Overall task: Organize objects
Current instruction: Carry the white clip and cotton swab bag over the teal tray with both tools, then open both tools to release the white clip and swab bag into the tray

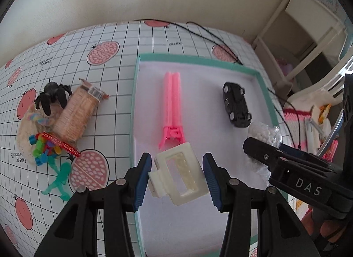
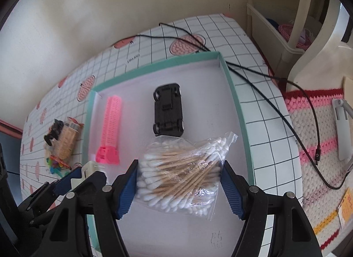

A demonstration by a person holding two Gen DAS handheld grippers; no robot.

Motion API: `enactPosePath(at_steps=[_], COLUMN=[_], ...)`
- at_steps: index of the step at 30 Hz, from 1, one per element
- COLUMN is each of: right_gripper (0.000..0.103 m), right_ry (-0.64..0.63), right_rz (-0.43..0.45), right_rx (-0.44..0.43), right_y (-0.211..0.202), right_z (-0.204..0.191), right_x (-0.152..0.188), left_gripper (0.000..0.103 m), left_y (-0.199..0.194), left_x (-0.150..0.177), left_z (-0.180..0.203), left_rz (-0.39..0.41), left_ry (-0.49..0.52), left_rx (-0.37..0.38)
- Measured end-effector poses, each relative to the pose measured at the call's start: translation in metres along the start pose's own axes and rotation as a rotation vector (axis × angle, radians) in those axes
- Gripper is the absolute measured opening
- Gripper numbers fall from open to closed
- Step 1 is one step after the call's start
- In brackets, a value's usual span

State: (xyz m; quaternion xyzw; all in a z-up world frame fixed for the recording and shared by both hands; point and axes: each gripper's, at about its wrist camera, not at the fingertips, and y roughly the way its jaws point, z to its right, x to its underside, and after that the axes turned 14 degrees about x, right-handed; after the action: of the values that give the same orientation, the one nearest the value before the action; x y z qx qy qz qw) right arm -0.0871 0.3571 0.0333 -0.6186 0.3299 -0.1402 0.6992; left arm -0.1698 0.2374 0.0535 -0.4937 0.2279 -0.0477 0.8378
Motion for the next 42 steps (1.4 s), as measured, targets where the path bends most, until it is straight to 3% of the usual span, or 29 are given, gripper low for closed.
enactPosePath(at_steps=[12, 32, 42], right_gripper=[0.073, 0.076, 0.076], right_ry=[-0.04, -0.013, 0.005], right_rz=[-0.037, -0.04, 0.084], right_rx=[0.069, 0.023, -0.021], right_y=[0.017, 0.004, -0.041], right_z=[-0.005, 0.011, 0.009], right_x=[0.009, 0.013, -0.006], left_gripper=[0.05, 0.051, 0.051], left_y=[0.018, 0.015, -0.033], left_x=[0.008, 0.004, -0.008], left_z=[0.003, 0.012, 0.024], left_rz=[-0.05, -0.069, 0.049], left_ry=[0.027, 0.058, 0.099], left_rx=[-0.043, -0.057, -0.032])
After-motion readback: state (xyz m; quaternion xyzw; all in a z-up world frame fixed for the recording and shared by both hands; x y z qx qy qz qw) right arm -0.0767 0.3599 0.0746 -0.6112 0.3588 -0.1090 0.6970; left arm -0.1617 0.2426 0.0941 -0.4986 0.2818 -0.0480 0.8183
